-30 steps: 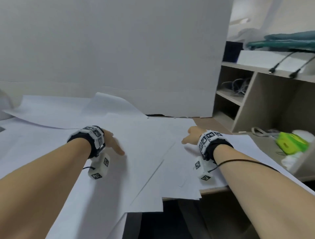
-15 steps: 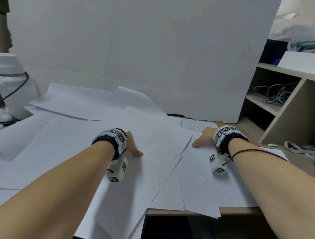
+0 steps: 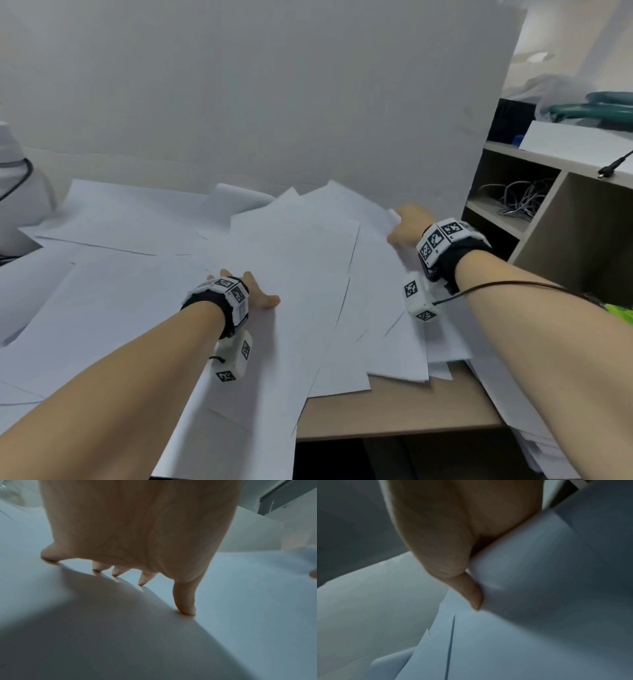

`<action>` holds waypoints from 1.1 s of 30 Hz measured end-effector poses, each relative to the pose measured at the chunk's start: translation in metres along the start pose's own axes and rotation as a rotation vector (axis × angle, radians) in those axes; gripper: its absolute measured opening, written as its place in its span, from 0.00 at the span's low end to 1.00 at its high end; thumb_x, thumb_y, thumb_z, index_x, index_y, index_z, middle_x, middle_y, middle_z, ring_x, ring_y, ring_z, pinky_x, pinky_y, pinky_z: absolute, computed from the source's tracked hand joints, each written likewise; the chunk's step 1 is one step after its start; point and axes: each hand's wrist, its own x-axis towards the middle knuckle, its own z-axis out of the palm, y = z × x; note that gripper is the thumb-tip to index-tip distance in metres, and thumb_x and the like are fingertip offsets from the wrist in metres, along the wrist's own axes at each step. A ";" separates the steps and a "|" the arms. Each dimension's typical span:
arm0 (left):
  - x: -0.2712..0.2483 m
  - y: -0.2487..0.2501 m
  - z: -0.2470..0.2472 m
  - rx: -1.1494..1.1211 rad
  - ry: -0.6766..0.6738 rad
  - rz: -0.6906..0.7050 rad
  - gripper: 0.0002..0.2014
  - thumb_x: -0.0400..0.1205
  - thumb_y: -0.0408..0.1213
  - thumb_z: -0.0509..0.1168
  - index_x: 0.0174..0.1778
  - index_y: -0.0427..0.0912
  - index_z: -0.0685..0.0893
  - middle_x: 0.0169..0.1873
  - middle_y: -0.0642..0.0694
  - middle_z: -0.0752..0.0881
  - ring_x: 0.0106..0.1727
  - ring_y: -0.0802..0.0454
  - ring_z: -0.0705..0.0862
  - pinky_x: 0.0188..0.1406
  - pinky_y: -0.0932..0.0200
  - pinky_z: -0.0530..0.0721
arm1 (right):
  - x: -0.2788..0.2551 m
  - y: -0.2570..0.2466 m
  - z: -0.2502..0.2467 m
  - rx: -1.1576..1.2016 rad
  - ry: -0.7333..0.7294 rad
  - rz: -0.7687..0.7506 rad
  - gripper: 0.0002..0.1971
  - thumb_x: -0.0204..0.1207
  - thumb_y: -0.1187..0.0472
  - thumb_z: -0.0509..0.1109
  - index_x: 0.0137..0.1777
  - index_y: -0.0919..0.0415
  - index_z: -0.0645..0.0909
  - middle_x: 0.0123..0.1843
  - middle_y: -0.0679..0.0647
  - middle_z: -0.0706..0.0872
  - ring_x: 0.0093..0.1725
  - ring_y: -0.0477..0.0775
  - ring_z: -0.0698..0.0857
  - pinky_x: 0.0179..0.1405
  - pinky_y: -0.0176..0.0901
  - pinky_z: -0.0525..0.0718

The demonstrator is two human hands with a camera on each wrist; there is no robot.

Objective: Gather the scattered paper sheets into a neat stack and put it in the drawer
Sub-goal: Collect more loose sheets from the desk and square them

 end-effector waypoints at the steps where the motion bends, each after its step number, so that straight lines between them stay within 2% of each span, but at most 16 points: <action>1: 0.000 0.001 -0.001 0.005 -0.004 -0.008 0.47 0.74 0.74 0.63 0.82 0.46 0.65 0.79 0.33 0.62 0.78 0.28 0.68 0.75 0.38 0.70 | 0.000 -0.001 -0.011 0.010 0.093 -0.011 0.11 0.76 0.65 0.69 0.58 0.63 0.83 0.54 0.62 0.87 0.52 0.65 0.85 0.45 0.44 0.77; 5: -0.006 0.009 -0.012 0.027 -0.051 0.087 0.40 0.83 0.66 0.59 0.82 0.38 0.69 0.80 0.37 0.72 0.80 0.38 0.72 0.77 0.48 0.71 | -0.007 -0.013 -0.046 0.185 0.354 -0.049 0.13 0.77 0.65 0.62 0.57 0.54 0.84 0.47 0.56 0.84 0.44 0.63 0.81 0.45 0.45 0.77; 8: -0.011 0.013 -0.024 -0.086 -0.074 0.148 0.41 0.84 0.65 0.60 0.84 0.38 0.67 0.83 0.41 0.70 0.82 0.41 0.70 0.81 0.48 0.66 | -0.020 -0.030 -0.057 0.383 0.512 -0.143 0.11 0.76 0.65 0.62 0.53 0.54 0.82 0.46 0.54 0.83 0.46 0.61 0.79 0.45 0.44 0.75; 11: -0.018 0.016 -0.042 -0.493 -0.027 0.212 0.49 0.80 0.67 0.66 0.88 0.37 0.57 0.86 0.40 0.64 0.85 0.40 0.65 0.83 0.46 0.64 | -0.026 -0.039 -0.061 0.625 0.621 -0.228 0.07 0.74 0.64 0.65 0.50 0.61 0.83 0.46 0.57 0.88 0.47 0.61 0.84 0.47 0.50 0.83; 14: -0.027 0.015 -0.060 -1.132 -0.037 0.329 0.53 0.75 0.68 0.68 0.89 0.42 0.55 0.87 0.40 0.60 0.86 0.40 0.61 0.84 0.35 0.61 | -0.026 -0.039 -0.064 0.893 0.675 -0.218 0.08 0.72 0.64 0.71 0.50 0.60 0.85 0.46 0.53 0.90 0.43 0.53 0.87 0.46 0.47 0.88; 16: -0.031 0.009 -0.069 -1.397 -0.166 0.313 0.54 0.72 0.68 0.70 0.88 0.44 0.57 0.86 0.37 0.59 0.86 0.36 0.61 0.82 0.32 0.64 | -0.024 -0.038 -0.066 1.069 0.706 -0.202 0.08 0.73 0.67 0.73 0.50 0.56 0.84 0.44 0.49 0.89 0.42 0.50 0.88 0.45 0.43 0.89; 17: -0.032 0.007 -0.070 -1.456 -0.244 0.305 0.58 0.67 0.70 0.73 0.87 0.42 0.58 0.84 0.34 0.63 0.83 0.33 0.66 0.79 0.30 0.69 | -0.022 -0.039 -0.066 1.139 0.722 -0.189 0.08 0.73 0.68 0.73 0.50 0.56 0.83 0.44 0.48 0.89 0.42 0.50 0.89 0.45 0.41 0.89; 19: -0.037 0.002 -0.071 -1.582 -0.416 0.350 0.67 0.55 0.71 0.80 0.84 0.37 0.62 0.78 0.31 0.73 0.74 0.29 0.78 0.70 0.28 0.79 | -0.016 -0.046 -0.065 1.262 0.732 -0.154 0.08 0.72 0.69 0.73 0.47 0.56 0.84 0.46 0.53 0.91 0.44 0.54 0.90 0.48 0.47 0.91; 20: -0.039 0.001 -0.071 -1.654 -0.480 0.398 0.66 0.53 0.71 0.81 0.80 0.34 0.66 0.74 0.30 0.78 0.70 0.28 0.82 0.66 0.28 0.82 | -0.013 -0.050 -0.062 1.305 0.728 -0.136 0.08 0.71 0.69 0.74 0.45 0.55 0.83 0.47 0.55 0.91 0.46 0.56 0.91 0.50 0.52 0.91; 21: -0.040 0.001 -0.071 -1.715 -0.498 0.455 0.63 0.53 0.70 0.82 0.76 0.32 0.72 0.70 0.32 0.82 0.67 0.29 0.85 0.63 0.30 0.84 | -0.009 -0.055 -0.057 1.337 0.718 -0.123 0.09 0.71 0.69 0.74 0.43 0.54 0.83 0.48 0.56 0.91 0.46 0.57 0.91 0.52 0.55 0.91; 23: -0.042 0.001 -0.076 -1.811 -0.412 0.539 0.46 0.62 0.68 0.78 0.68 0.38 0.83 0.62 0.39 0.89 0.63 0.37 0.89 0.60 0.38 0.87 | -0.005 -0.067 -0.045 1.384 0.672 -0.105 0.10 0.70 0.70 0.75 0.43 0.54 0.83 0.48 0.55 0.91 0.46 0.56 0.91 0.53 0.55 0.91; 25: -0.040 -0.003 -0.082 -1.863 -0.259 0.573 0.29 0.78 0.58 0.72 0.69 0.42 0.85 0.62 0.41 0.90 0.62 0.42 0.89 0.62 0.45 0.87 | -0.004 -0.076 -0.028 1.440 0.576 -0.095 0.10 0.71 0.71 0.76 0.45 0.55 0.84 0.48 0.55 0.91 0.47 0.56 0.90 0.53 0.53 0.91; 26: -0.037 -0.007 -0.083 -1.861 -0.202 0.564 0.24 0.84 0.50 0.69 0.71 0.40 0.84 0.64 0.40 0.89 0.61 0.43 0.90 0.62 0.47 0.88 | -0.006 -0.078 -0.019 1.457 0.514 -0.082 0.10 0.71 0.71 0.76 0.45 0.56 0.84 0.49 0.56 0.91 0.48 0.56 0.90 0.53 0.54 0.91; 29: -0.020 -0.026 -0.078 -1.788 -0.016 0.440 0.16 0.87 0.30 0.63 0.71 0.33 0.81 0.60 0.38 0.90 0.51 0.44 0.92 0.52 0.49 0.91 | -0.007 -0.072 0.009 1.427 0.299 0.018 0.10 0.71 0.70 0.78 0.52 0.66 0.85 0.53 0.61 0.91 0.52 0.61 0.91 0.55 0.60 0.90; 31: -0.012 -0.041 -0.072 -1.729 0.008 0.402 0.16 0.87 0.25 0.61 0.71 0.35 0.80 0.57 0.39 0.91 0.49 0.44 0.92 0.47 0.49 0.91 | -0.007 -0.061 0.029 1.400 0.132 0.078 0.12 0.73 0.72 0.77 0.55 0.70 0.84 0.55 0.65 0.91 0.52 0.64 0.91 0.54 0.64 0.89; 33: -0.004 -0.056 -0.064 -1.676 -0.005 0.381 0.16 0.87 0.24 0.60 0.70 0.35 0.80 0.56 0.38 0.90 0.48 0.45 0.92 0.42 0.52 0.92 | -0.010 -0.050 0.049 1.346 -0.042 0.141 0.13 0.75 0.73 0.75 0.59 0.71 0.84 0.56 0.65 0.91 0.52 0.64 0.91 0.51 0.61 0.90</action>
